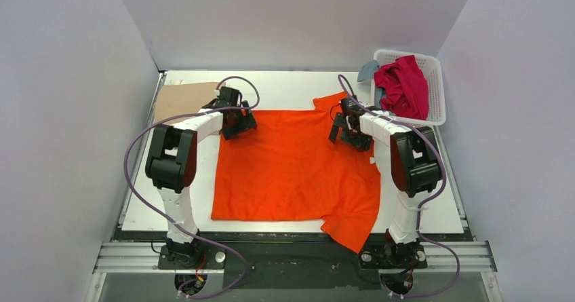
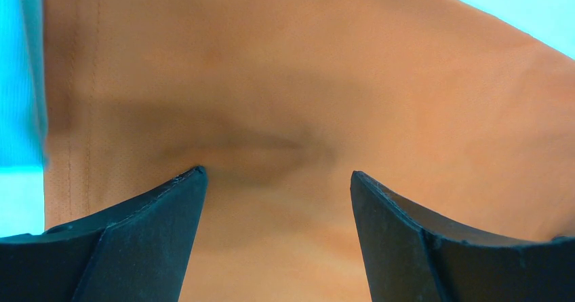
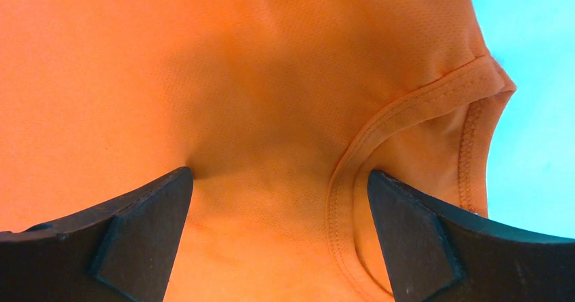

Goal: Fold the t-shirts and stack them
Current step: Flatten out the tshirt

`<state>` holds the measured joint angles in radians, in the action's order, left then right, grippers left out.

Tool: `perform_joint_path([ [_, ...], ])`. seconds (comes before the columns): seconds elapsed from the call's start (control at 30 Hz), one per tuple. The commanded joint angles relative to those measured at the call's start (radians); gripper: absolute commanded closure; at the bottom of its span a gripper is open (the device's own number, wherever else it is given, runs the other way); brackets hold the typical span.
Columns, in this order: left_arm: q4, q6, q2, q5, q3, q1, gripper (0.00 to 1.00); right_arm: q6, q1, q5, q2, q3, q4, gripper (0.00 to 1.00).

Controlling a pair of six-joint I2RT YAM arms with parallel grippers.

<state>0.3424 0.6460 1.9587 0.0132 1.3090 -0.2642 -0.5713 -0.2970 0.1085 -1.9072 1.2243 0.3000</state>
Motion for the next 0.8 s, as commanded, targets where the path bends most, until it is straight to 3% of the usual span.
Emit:
perform_joint_path([
  [0.0,0.002,-0.023,0.145,0.002,0.141,0.035,0.12,0.008,0.045,-0.039,-0.127,0.08,0.01,0.04],
  [0.23,0.071,-0.051,0.292,-0.013,0.357,0.045,0.12,0.052,0.073,-0.057,-0.207,0.26,0.049,0.04],
  [0.4,0.09,-0.069,0.224,-0.048,0.393,0.032,0.11,0.098,0.058,-0.074,-0.139,0.303,0.082,0.04],
  [0.6,0.096,-0.074,-0.041,-0.023,0.242,0.013,0.11,0.12,-0.025,-0.052,0.09,0.175,0.108,0.03],
  [0.77,0.145,-0.024,-0.378,0.084,-0.043,0.005,0.11,0.092,-0.138,0.002,0.308,0.017,0.137,0.01],
])
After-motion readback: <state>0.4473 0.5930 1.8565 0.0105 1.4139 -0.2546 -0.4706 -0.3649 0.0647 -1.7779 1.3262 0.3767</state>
